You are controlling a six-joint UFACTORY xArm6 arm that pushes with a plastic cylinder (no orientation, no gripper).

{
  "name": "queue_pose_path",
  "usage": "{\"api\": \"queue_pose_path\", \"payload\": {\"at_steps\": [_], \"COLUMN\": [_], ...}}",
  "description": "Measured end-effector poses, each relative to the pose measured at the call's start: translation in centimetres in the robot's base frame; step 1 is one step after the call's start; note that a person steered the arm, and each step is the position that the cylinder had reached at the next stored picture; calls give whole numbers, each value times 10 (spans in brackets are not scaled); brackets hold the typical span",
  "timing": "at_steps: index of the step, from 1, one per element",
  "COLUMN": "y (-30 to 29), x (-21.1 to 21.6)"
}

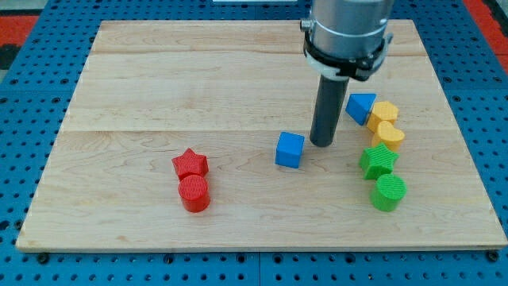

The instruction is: Nudge the yellow hexagon down a bit

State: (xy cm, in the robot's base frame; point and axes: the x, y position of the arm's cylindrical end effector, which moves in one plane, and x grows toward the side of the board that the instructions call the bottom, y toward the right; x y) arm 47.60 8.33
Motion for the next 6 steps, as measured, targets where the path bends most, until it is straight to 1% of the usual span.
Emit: {"api": "queue_pose_path", "payload": {"at_steps": [1,2,3,4,5,6], "y": [-72,-81,-30,70,121,63], "x": [10,-6,-89,-132,-89,-57]}}
